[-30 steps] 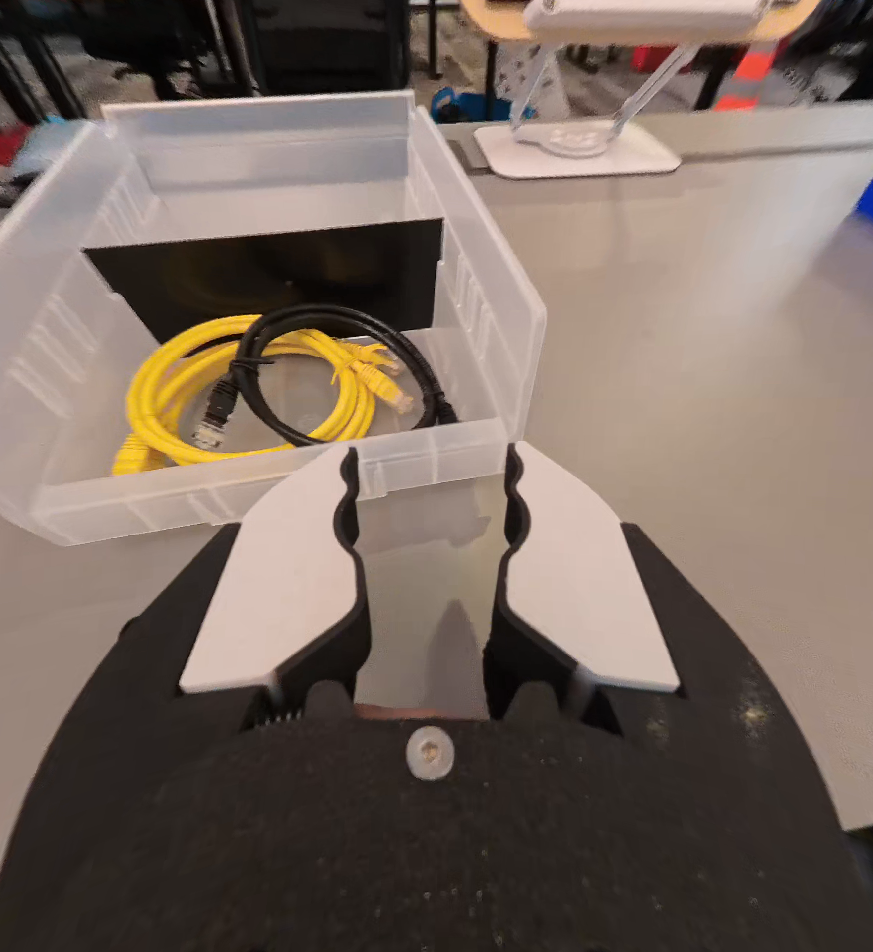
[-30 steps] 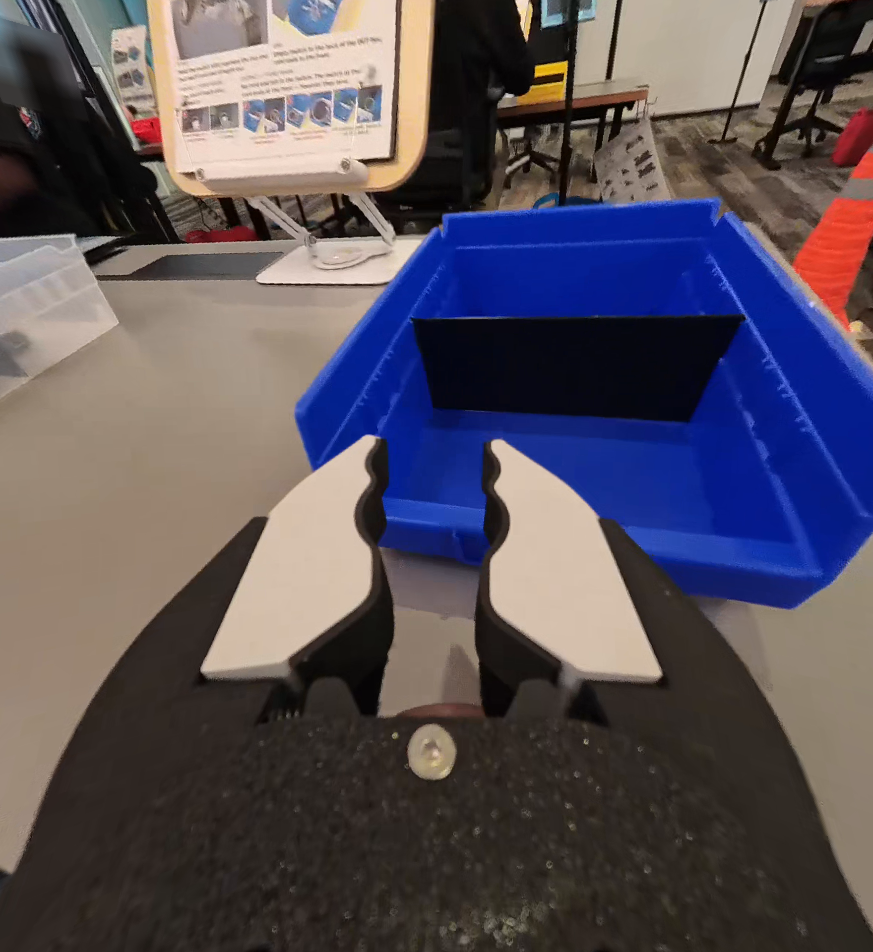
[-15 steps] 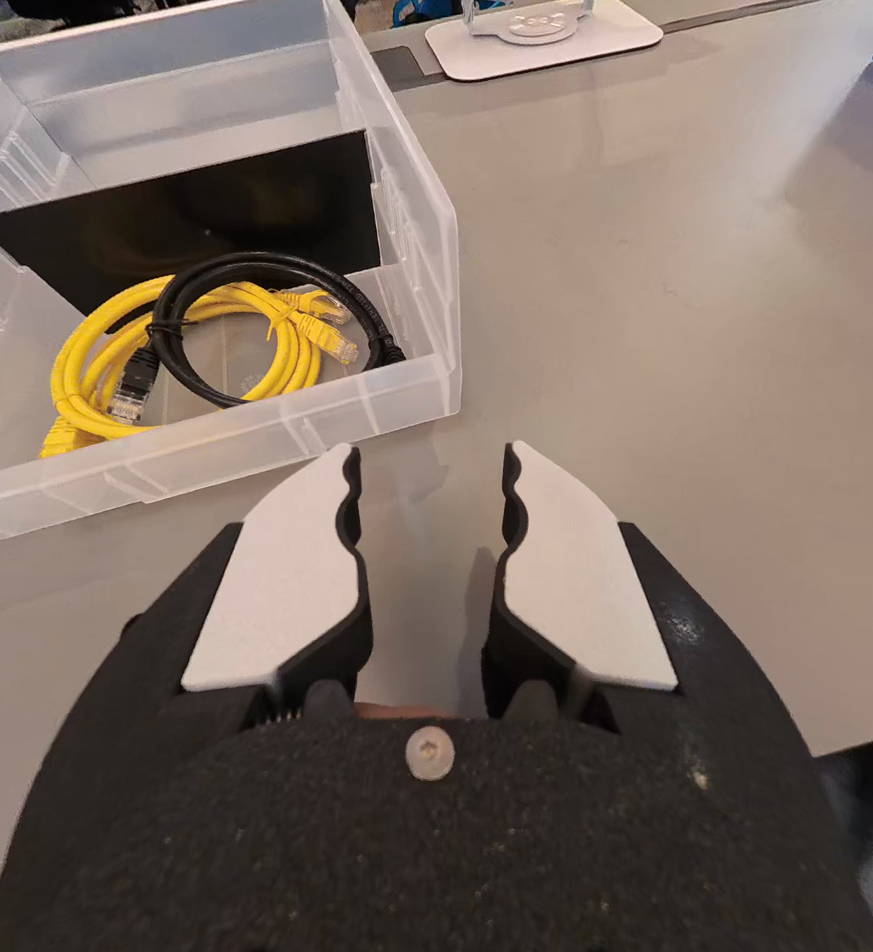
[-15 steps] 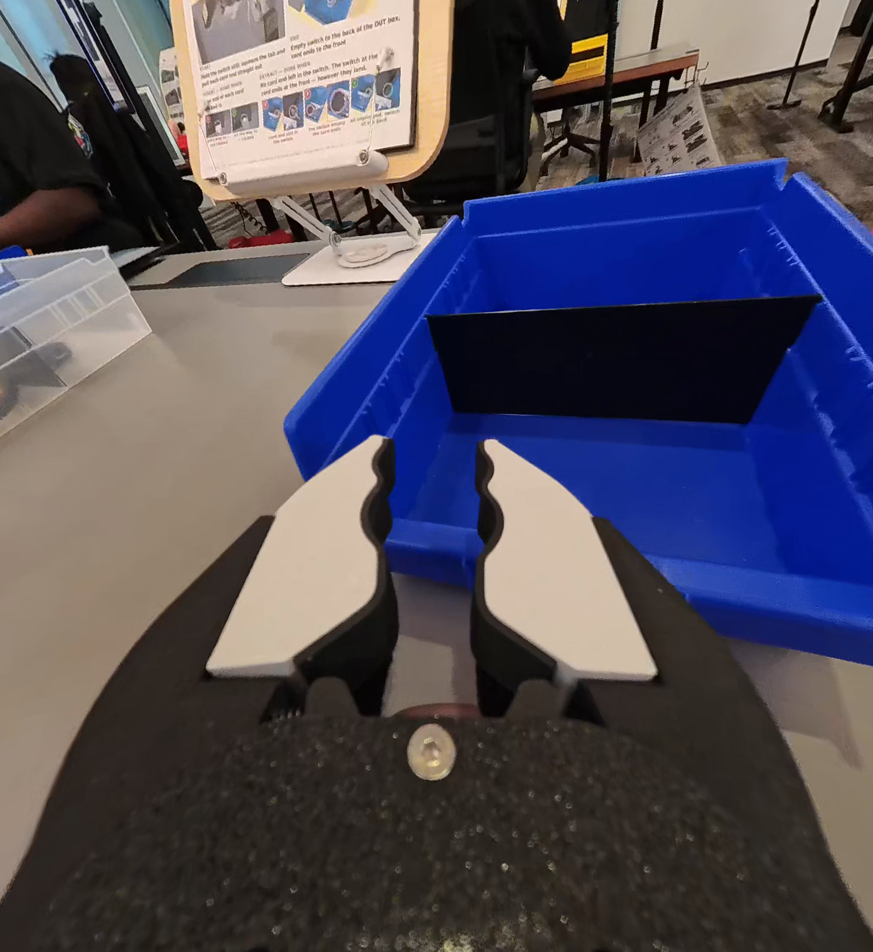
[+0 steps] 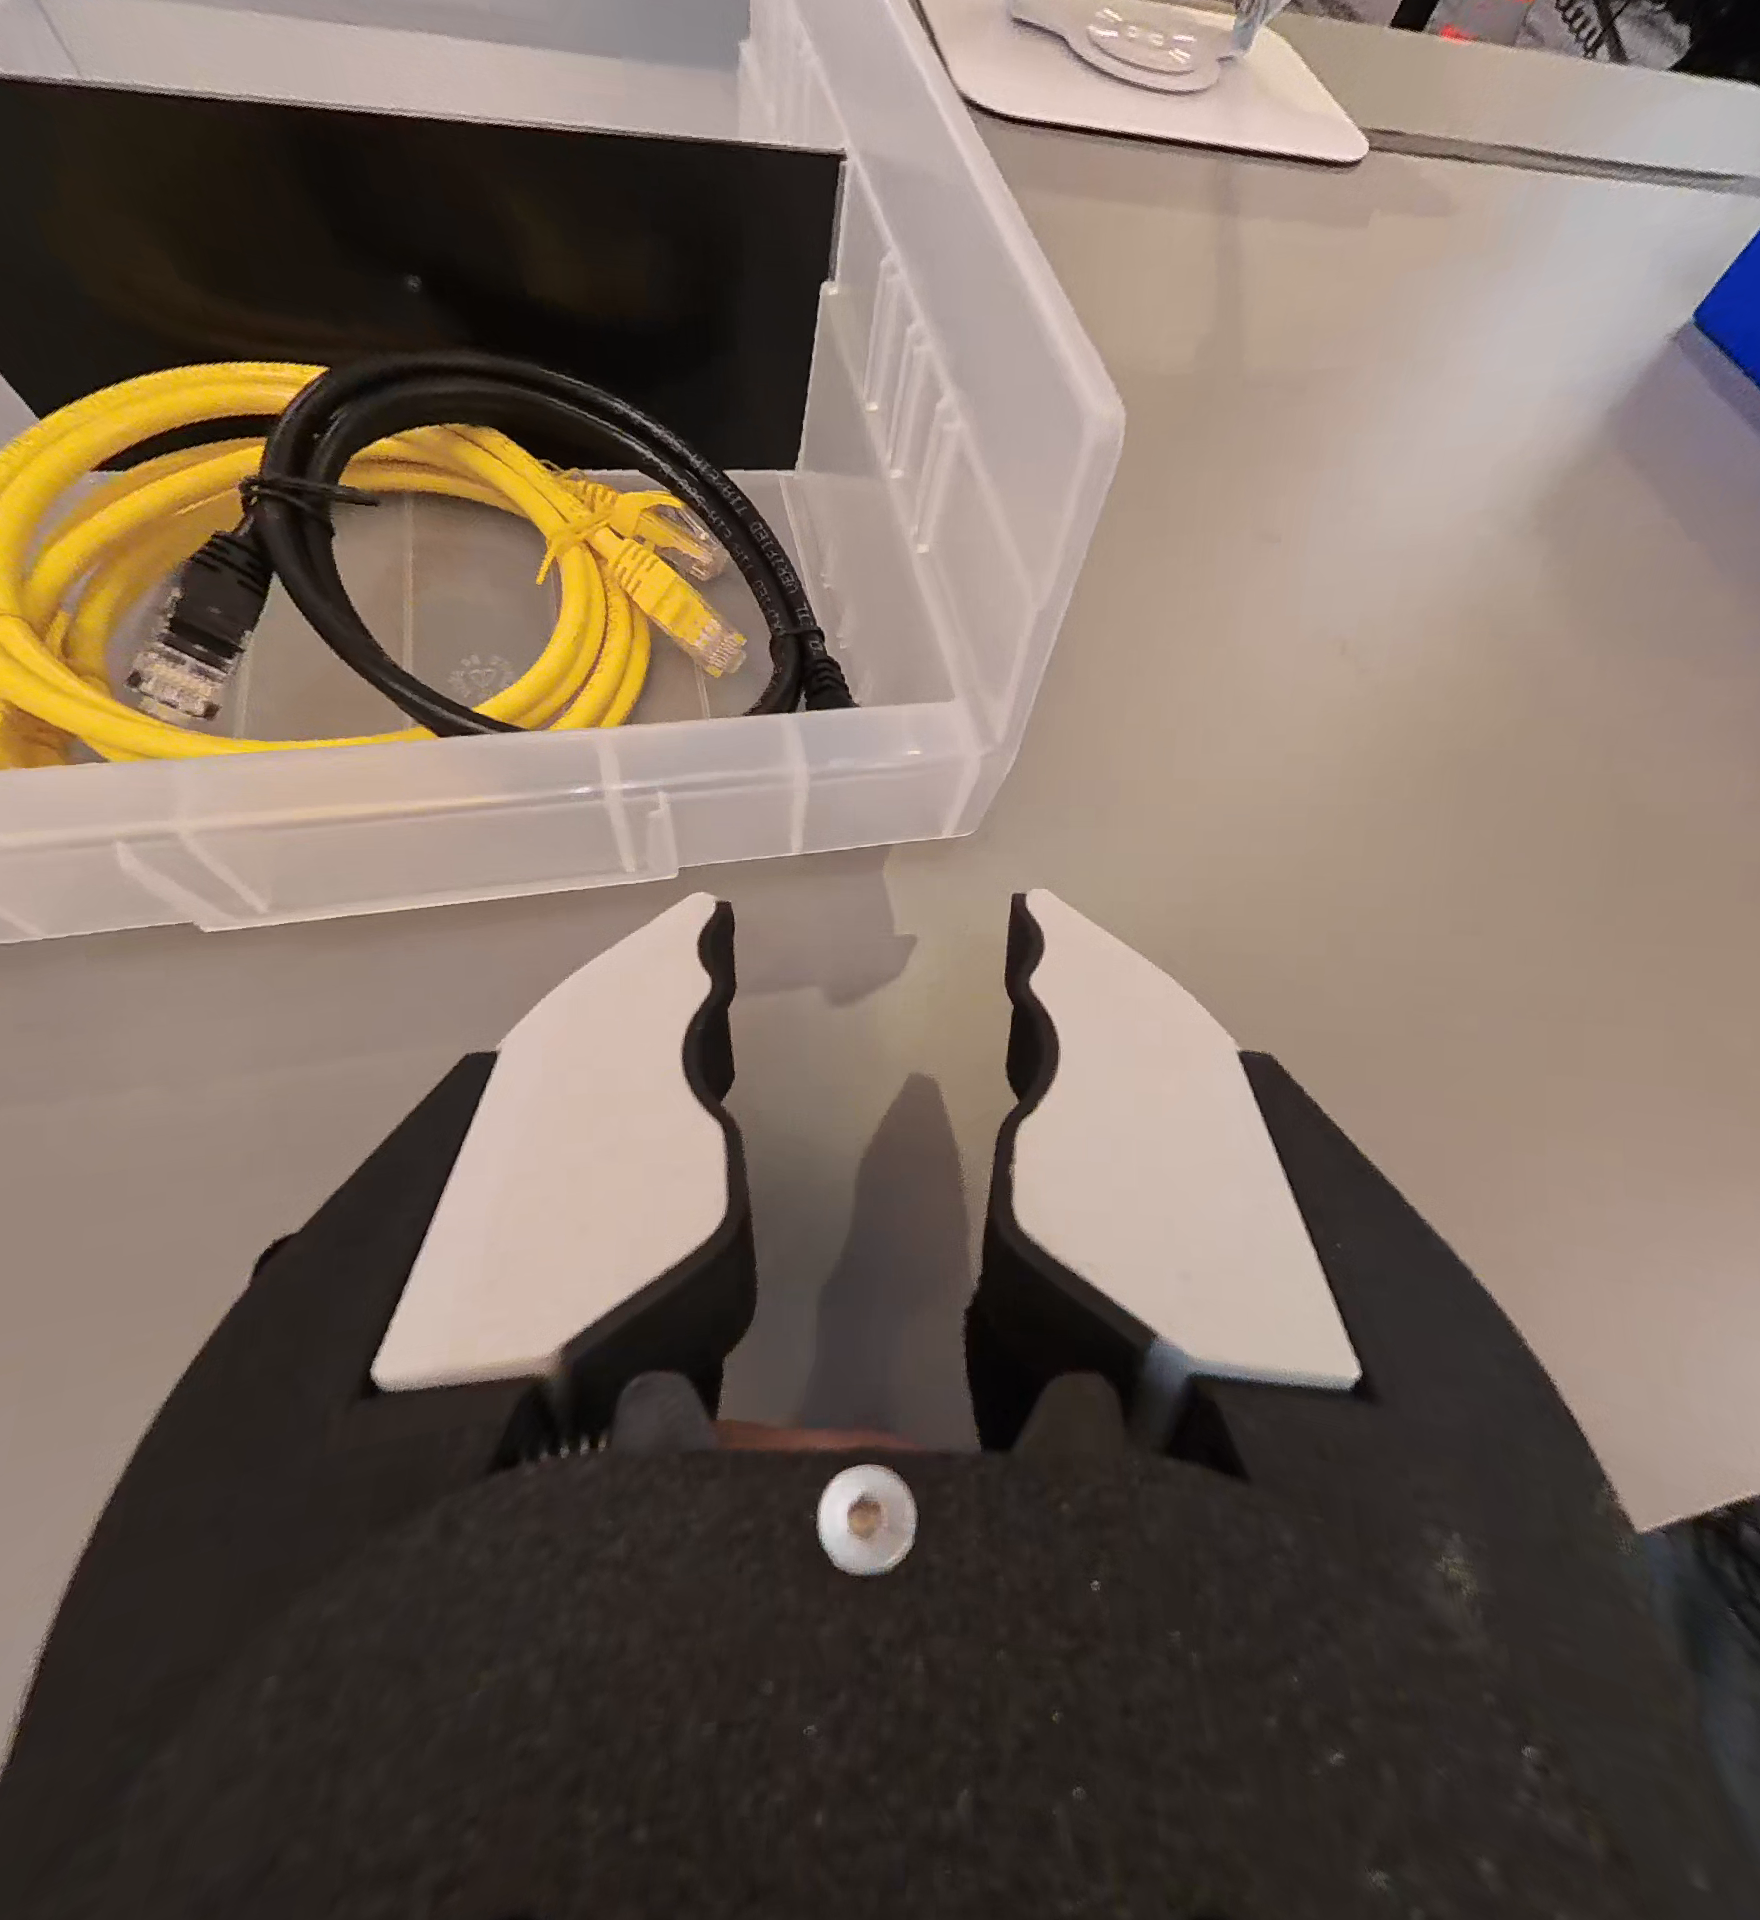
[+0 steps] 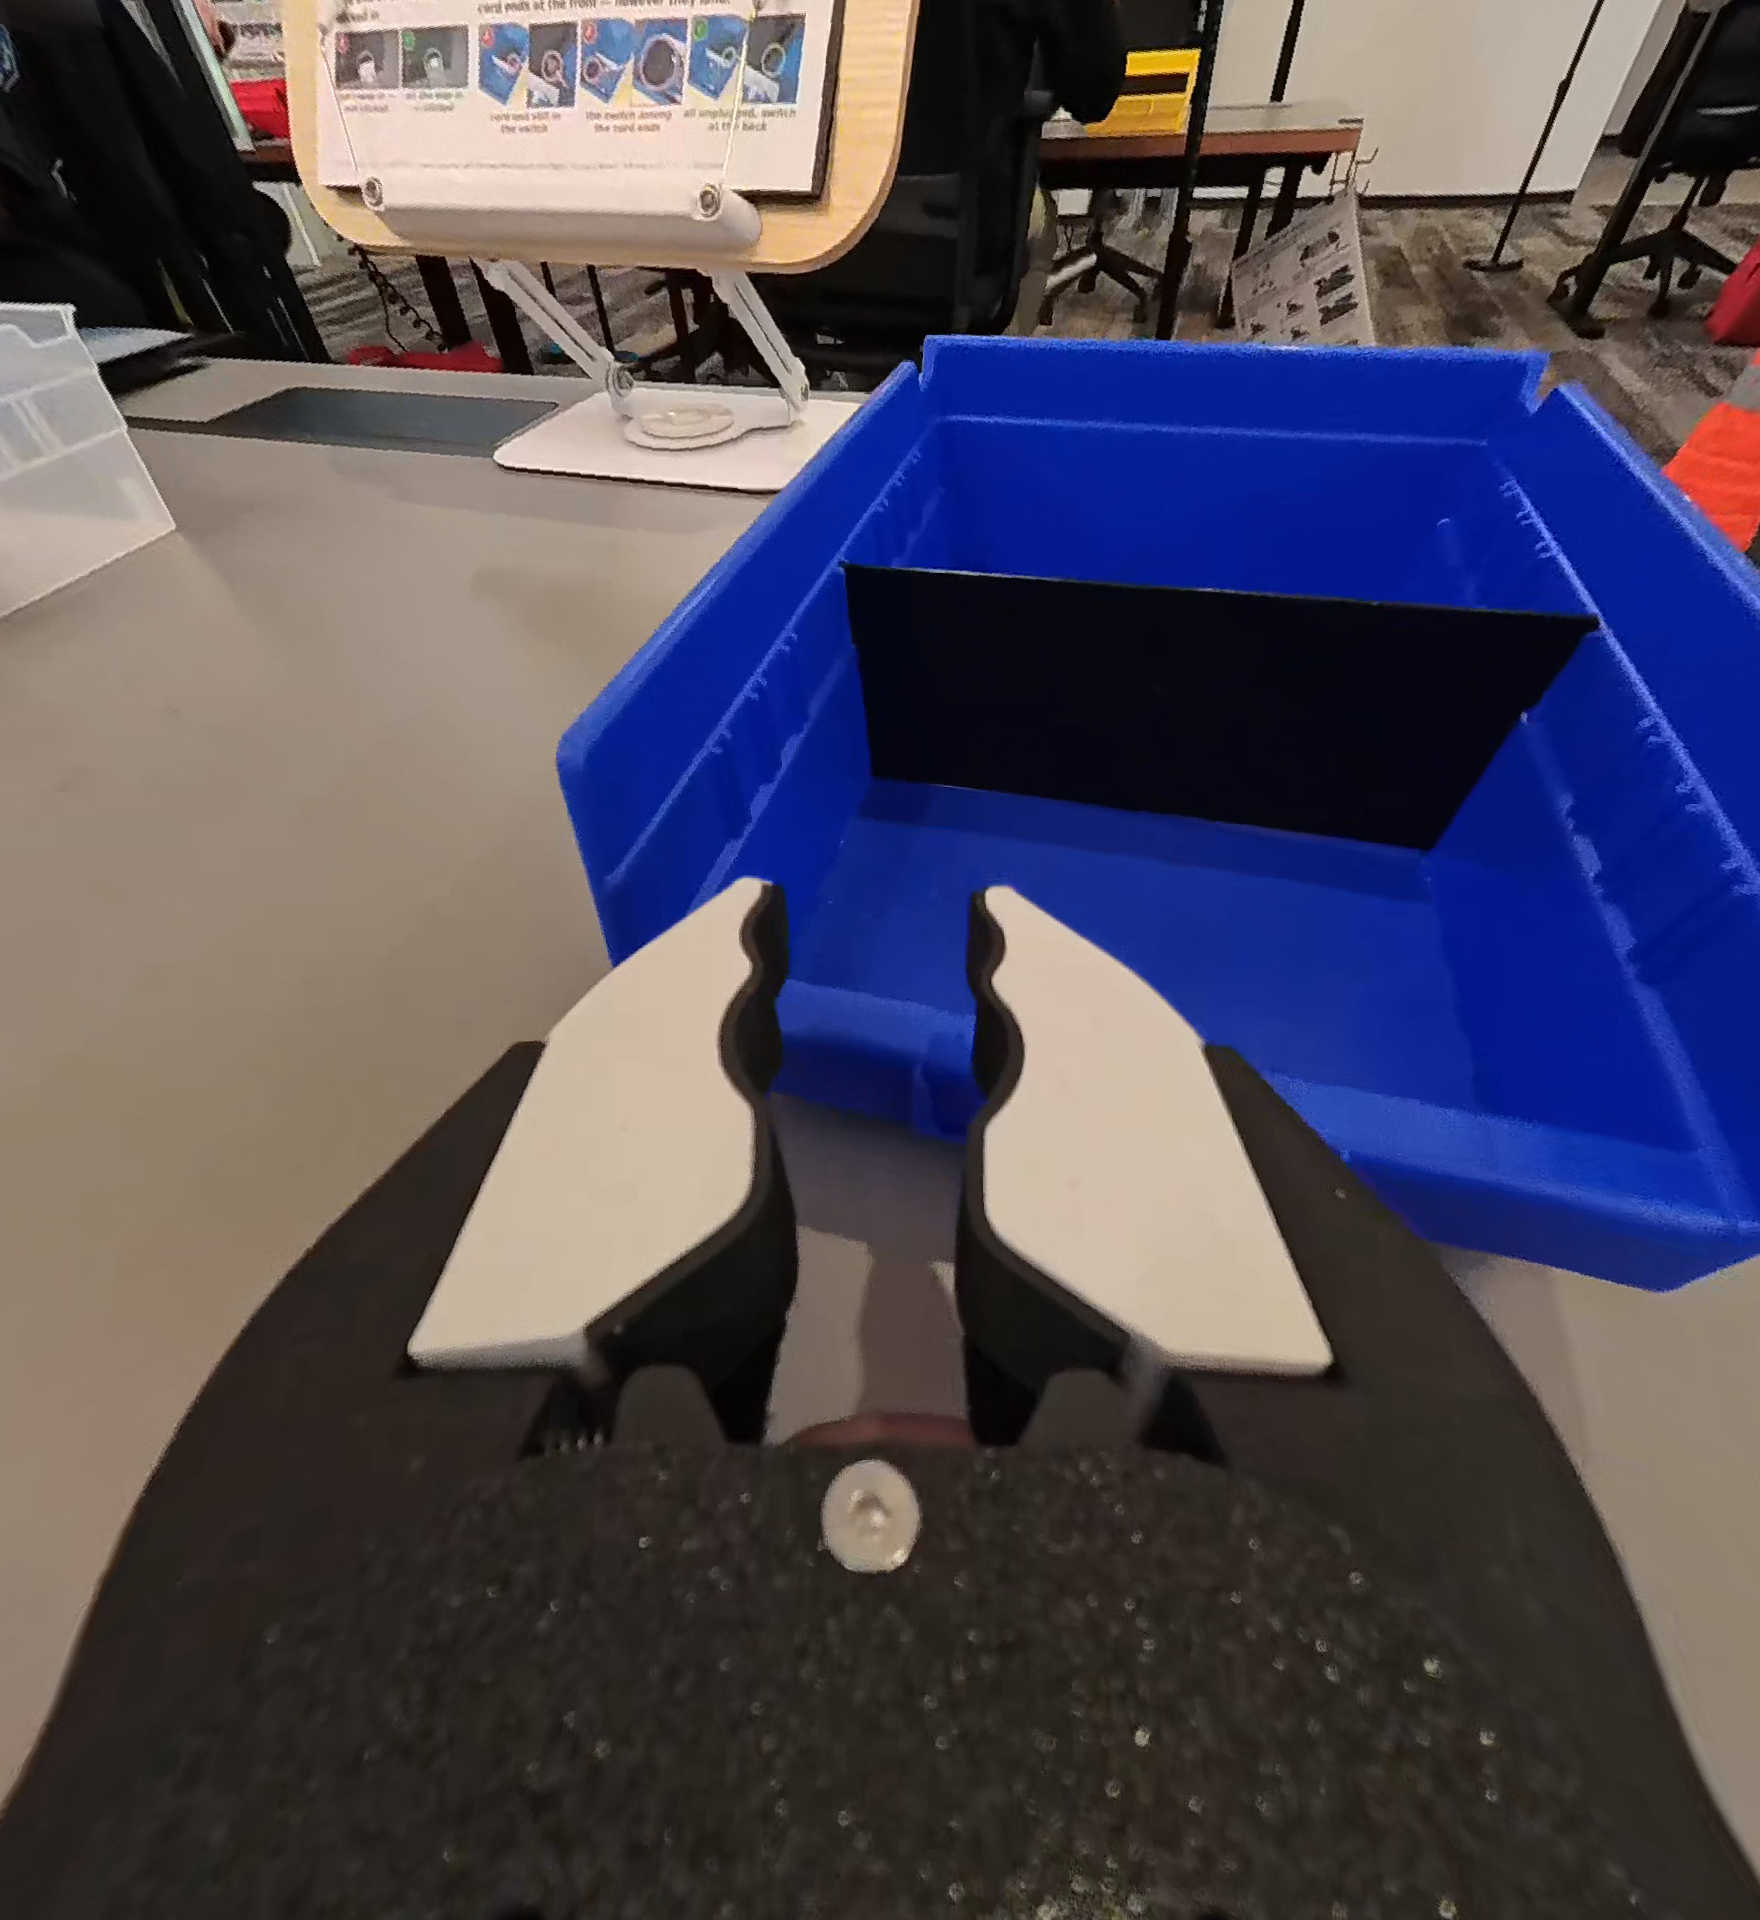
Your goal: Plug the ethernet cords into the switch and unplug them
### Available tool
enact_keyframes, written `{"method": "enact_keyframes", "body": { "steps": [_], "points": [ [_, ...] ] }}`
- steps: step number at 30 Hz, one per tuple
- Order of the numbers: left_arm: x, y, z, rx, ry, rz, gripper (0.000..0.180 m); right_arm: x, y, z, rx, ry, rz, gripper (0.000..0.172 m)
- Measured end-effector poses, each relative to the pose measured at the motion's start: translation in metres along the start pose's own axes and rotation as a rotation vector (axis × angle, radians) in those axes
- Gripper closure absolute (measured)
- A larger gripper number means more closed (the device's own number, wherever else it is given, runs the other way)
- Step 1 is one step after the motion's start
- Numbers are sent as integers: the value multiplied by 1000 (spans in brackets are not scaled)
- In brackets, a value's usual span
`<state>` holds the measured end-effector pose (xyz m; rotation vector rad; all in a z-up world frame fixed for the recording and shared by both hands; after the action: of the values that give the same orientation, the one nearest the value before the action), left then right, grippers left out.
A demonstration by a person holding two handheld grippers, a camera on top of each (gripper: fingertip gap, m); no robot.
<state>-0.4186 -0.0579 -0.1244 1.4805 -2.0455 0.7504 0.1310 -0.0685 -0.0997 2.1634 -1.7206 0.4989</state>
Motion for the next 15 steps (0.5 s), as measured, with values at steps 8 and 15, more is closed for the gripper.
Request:
{"method": "enact_keyframes", "body": {
  "steps": [8,15],
  "points": [
    [3,3,0,-16,-6,-29,131,-1,3,1,-59,1,-51,140],
    [3,-2,0,-83,-7,-83,132,-2,2,2,-54,8,-41,140]
  ]
}}
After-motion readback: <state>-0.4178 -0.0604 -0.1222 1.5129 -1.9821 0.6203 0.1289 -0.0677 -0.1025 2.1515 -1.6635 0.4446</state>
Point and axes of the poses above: each gripper's, where its closed fingertips meet, x back along the fingers, z out of its underside, y = z × x across the jaws, the point moved 6 cm from there along x, back along the fingers, and after that the axes turned 12 degrees about y, right-handed, at the moved point
